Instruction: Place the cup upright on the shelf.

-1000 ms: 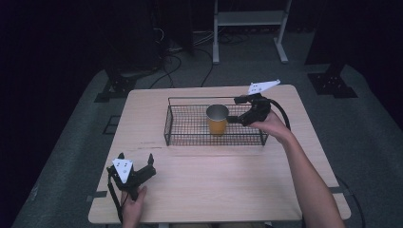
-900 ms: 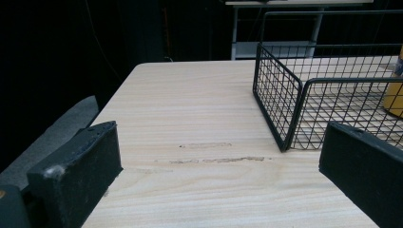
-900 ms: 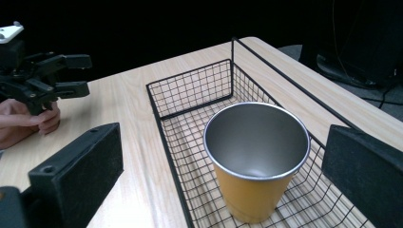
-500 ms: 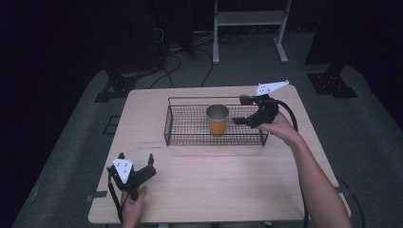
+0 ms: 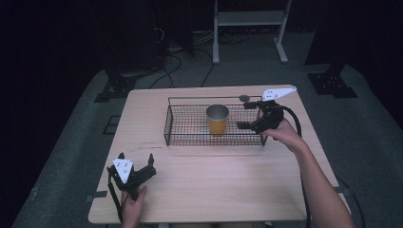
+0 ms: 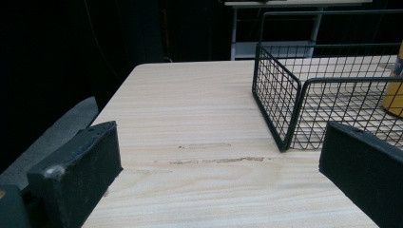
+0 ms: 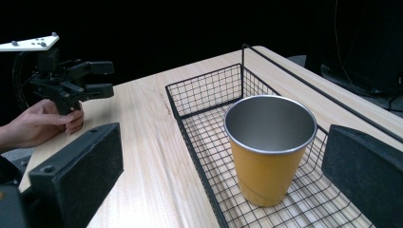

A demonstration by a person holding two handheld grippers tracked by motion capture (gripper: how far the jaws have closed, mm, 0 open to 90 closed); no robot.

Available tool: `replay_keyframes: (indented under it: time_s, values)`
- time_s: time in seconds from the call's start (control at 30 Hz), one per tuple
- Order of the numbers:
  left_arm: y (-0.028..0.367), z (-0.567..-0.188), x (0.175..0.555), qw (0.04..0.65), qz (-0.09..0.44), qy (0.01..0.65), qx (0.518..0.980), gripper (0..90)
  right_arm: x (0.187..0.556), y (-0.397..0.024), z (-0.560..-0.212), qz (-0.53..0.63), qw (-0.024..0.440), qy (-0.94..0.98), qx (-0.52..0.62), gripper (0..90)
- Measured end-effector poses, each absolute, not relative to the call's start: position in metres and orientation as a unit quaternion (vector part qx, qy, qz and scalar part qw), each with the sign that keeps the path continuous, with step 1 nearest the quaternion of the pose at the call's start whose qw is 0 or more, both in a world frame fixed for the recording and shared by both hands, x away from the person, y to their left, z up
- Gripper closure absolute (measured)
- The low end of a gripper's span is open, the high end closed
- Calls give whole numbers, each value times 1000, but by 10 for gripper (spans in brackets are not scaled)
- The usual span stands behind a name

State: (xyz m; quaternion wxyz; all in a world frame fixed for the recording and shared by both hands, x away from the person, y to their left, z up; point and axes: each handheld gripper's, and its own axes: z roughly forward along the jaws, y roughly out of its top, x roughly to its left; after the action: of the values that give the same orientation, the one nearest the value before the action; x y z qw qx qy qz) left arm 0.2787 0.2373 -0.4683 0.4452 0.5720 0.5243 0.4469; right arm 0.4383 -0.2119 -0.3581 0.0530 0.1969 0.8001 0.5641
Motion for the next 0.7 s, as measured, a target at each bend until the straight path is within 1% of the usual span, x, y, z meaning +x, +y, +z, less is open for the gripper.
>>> replay_keyframes:
  time_s: [0.3, 0.7]
  values:
    - [237, -468, 279, 446, 446, 525, 571, 0, 431, -221, -370, 559, 44, 802, 206, 0]
    - [238, -468, 279, 446, 446, 526, 571, 0, 419, -231, -383, 550, 49, 806, 214, 1]
